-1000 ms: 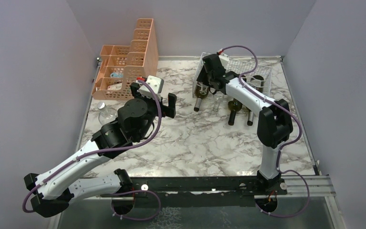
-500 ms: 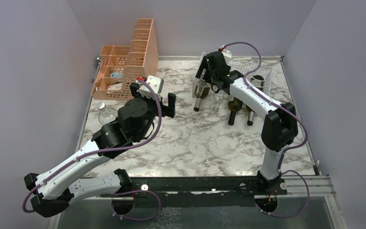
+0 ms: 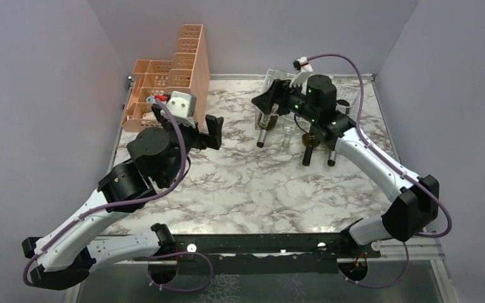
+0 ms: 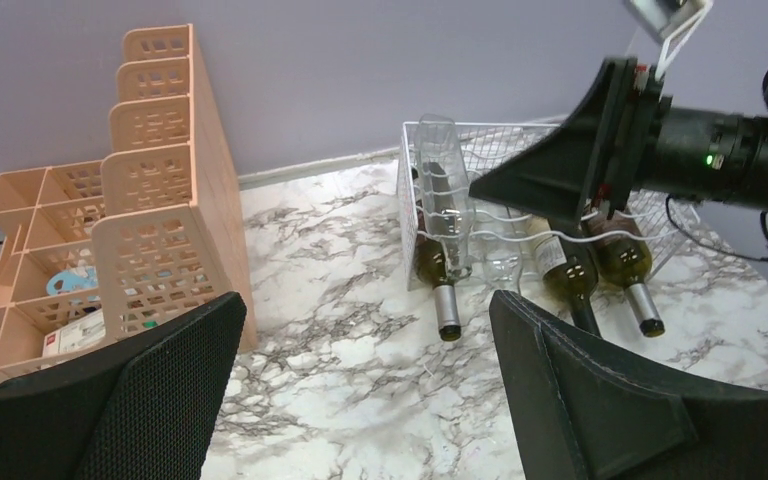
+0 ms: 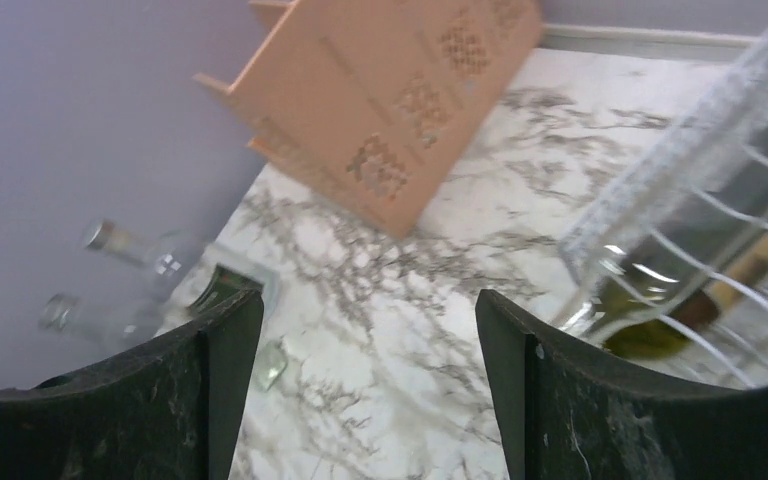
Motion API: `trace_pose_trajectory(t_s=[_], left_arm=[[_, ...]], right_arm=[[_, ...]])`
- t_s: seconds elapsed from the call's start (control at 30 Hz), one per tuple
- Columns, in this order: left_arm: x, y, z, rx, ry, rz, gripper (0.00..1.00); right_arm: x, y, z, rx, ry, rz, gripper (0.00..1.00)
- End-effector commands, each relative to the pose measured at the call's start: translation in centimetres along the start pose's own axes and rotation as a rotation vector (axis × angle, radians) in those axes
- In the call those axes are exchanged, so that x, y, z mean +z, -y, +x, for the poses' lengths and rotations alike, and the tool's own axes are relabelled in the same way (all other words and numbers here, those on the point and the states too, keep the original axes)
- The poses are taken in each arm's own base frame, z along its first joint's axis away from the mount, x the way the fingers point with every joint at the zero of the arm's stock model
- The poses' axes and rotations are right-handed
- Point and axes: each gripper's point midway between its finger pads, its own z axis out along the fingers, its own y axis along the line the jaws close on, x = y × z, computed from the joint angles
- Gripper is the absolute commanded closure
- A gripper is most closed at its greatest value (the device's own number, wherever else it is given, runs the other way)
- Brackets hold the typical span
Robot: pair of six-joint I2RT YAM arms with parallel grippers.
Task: Put the wine bottle on the wine rack
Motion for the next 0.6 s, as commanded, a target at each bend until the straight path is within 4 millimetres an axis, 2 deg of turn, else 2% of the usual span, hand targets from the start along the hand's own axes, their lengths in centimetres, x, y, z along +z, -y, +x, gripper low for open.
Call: trace_pose_trajectory(t_s=[0.0, 0.2, 0.47, 0.57], left_arm=[[-1.6, -0.9, -2.2, -0.025, 0.036, 0.006, 0.01], [-2.7, -2.4, -3.4, -0.047, 0.068, -0.032, 0.01], [-4.9, -3.0, -6.9, -0.089, 0.135, 0.012, 0.01], [-5.5, -3.3, -7.8, -0.099, 0.151, 0.015, 0.01]], right_arm=[[-1.7, -7.5, 2.3, -0.160, -0.021, -0.357, 0.20], [-2.3, -14.0, 6.2, -0.214, -0.017, -0.504, 0.20], [-0.6, -20.3, 10.7, -0.210, -0.003, -0.584, 0.16], [1.0, -22.2, 12.2, -0.221, -0.010, -0.579, 0.16]])
